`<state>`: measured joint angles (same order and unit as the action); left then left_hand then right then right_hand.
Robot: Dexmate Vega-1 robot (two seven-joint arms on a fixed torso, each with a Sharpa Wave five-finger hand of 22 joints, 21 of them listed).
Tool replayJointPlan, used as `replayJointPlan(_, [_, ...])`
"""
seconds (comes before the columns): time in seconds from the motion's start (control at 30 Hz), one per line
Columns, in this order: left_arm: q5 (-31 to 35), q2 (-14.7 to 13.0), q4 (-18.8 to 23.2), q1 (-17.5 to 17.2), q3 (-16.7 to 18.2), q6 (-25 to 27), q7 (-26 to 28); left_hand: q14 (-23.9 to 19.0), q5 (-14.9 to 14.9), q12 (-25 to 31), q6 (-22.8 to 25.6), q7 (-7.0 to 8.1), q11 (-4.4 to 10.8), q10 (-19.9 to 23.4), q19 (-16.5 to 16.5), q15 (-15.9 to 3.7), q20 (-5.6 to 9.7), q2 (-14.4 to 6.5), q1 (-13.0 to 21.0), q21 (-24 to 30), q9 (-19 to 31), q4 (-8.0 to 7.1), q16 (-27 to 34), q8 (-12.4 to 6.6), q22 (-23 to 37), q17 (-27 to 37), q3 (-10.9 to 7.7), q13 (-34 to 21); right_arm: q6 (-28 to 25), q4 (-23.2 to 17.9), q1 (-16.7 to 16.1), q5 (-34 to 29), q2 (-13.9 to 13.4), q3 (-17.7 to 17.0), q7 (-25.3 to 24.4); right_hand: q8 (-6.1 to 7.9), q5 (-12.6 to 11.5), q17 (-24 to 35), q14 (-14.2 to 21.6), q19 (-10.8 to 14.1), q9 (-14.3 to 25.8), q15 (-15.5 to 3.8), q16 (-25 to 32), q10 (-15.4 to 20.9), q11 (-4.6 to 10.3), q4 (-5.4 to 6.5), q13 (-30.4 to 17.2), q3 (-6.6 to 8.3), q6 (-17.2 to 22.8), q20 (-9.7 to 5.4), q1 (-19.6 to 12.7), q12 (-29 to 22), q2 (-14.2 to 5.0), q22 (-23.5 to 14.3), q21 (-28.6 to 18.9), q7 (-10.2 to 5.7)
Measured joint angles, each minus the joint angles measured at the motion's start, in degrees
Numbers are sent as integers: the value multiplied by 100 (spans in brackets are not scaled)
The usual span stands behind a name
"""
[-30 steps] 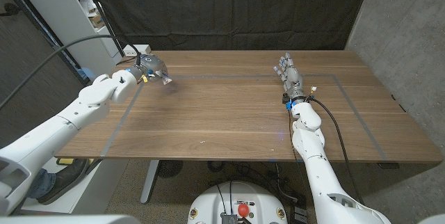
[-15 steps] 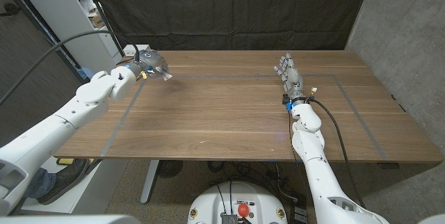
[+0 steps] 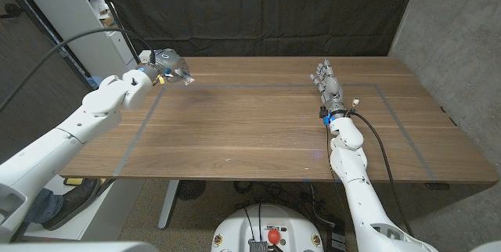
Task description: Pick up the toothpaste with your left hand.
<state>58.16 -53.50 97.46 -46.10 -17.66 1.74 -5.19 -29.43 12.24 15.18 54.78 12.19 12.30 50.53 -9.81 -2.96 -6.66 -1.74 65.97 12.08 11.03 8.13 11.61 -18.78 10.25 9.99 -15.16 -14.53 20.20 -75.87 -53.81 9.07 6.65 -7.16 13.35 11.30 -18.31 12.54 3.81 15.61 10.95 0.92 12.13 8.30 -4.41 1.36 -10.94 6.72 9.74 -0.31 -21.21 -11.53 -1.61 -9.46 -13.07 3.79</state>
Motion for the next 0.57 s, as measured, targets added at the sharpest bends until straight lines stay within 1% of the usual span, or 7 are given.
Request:
replayJointPlan(0.13, [5, -1, 108, -52, 87, 65, 9, -22, 0, -3, 0, 0, 30, 31, 0, 21, 0, -24, -24, 0, 3, -10, 0, 0, 0, 0, -10, 1, 0, -30, -20, 16, -12, 0, 3, 0, 0, 0, 0, 0, 0, 0, 0, 0, 0, 0, 0, 0, 0, 0, 0, 0, 0, 0, 0, 0])
replayJointPlan(0.33, [15, -6, 247, -126, 210, 118, 27, -31, 0, -30, 31, -32, 30, 31, 0, 30, 0, -24, -24, 0, 5, -10, 0, 0, 0, 0, -10, 1, -1, -121, -80, 54, -40, 0, 5, 0, 0, 0, 0, 0, 0, 0, 0, 0, 0, 0, 0, 0, 0, 0, 0, 0, 0, 0, 0, 0])
replayJointPlan(0.57, [27, 2, 350, -164, 296, 139, 52, -31, 0, -38, 63, -1, 30, 31, 0, 30, 0, -23, -24, 0, 4, -9, 0, 11, 0, 0, -9, -27, -13, -195, -132, 83, -60, 7, 4, 0, 0, 0, 21, 0, 0, -21, 0, 0, 0, 0, 0, 0, 0, 0, 0, 0, 0, 0, 25, 0])
